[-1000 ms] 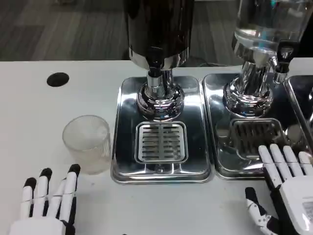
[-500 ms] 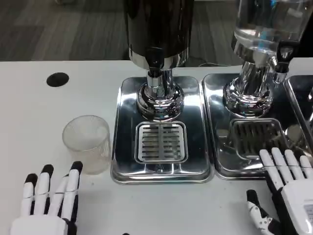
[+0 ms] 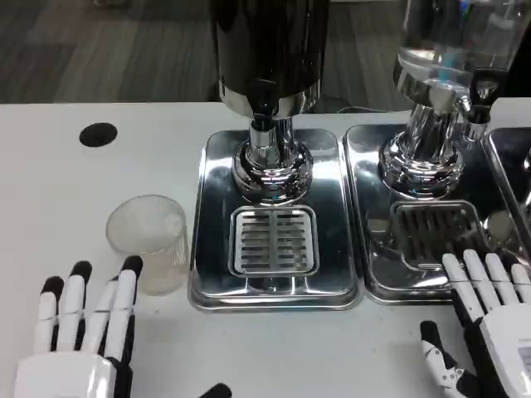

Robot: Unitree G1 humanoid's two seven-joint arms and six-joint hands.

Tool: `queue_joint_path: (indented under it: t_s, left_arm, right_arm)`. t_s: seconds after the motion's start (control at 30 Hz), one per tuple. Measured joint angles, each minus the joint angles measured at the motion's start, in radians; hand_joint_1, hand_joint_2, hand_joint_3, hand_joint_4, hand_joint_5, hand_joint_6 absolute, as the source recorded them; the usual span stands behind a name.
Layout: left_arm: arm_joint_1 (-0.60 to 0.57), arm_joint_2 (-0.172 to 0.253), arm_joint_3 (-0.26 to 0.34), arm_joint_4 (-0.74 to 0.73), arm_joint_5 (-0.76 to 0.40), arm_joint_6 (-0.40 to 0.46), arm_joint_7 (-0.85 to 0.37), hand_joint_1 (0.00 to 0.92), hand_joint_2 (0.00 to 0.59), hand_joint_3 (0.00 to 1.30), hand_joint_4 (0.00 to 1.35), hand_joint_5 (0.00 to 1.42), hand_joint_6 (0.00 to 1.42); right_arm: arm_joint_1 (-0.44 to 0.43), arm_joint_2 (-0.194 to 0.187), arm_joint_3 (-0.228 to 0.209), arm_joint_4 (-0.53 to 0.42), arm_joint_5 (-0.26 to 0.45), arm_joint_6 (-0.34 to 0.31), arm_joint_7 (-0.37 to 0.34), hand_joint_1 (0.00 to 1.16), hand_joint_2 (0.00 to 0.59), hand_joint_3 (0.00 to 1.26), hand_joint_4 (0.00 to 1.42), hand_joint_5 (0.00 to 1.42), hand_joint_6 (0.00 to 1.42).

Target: Grasp the cup under the faucet to collect the drink, then remove the cup.

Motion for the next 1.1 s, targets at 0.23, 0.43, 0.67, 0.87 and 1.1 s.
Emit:
queue_joint_path:
  t_s: [0.23, 0.43, 0.67, 0.87, 1.1]
  left_arm:
    - [-0.024, -0.008, 0.079, -0.022, -0.098, -0.031, -0.008, 0.000, 0.041, 0.00, 0.00, 0.03, 0.00]
    - [-0.084, -0.010, 0.117, -0.020, -0.166, -0.065, -0.048, 0.000, 0.028, 0.00, 0.00, 0.04, 0.00]
    - [-0.225, -0.008, 0.179, 0.092, -0.257, -0.075, -0.165, 0.000, 0.013, 0.01, 0.00, 0.04, 0.00]
    - [-0.328, -0.009, 0.186, 0.120, -0.239, -0.010, -0.244, 0.000, 0.013, 0.00, 0.00, 0.04, 0.00]
    - [-0.423, -0.009, 0.179, 0.154, -0.234, 0.054, -0.323, 0.000, 0.008, 0.00, 0.00, 0.04, 0.00]
  right_arm:
    - [0.016, -0.003, -0.006, -0.058, -0.004, 0.018, 0.013, 0.17, 0.456, 0.05, 0.00, 0.00, 0.00]
    - [0.026, -0.004, -0.016, -0.088, -0.008, 0.035, 0.028, 0.17, 0.456, 0.05, 0.00, 0.00, 0.00]
    - [0.032, -0.004, -0.014, -0.084, -0.007, 0.035, 0.037, 0.17, 0.456, 0.06, 0.00, 0.00, 0.01]
    - [0.030, -0.004, -0.003, -0.073, -0.009, 0.034, 0.049, 0.17, 0.453, 0.07, 0.00, 0.00, 0.01]
    - [0.026, -0.003, 0.001, -0.072, -0.013, 0.035, 0.057, 0.17, 0.450, 0.07, 0.00, 0.00, 0.04]
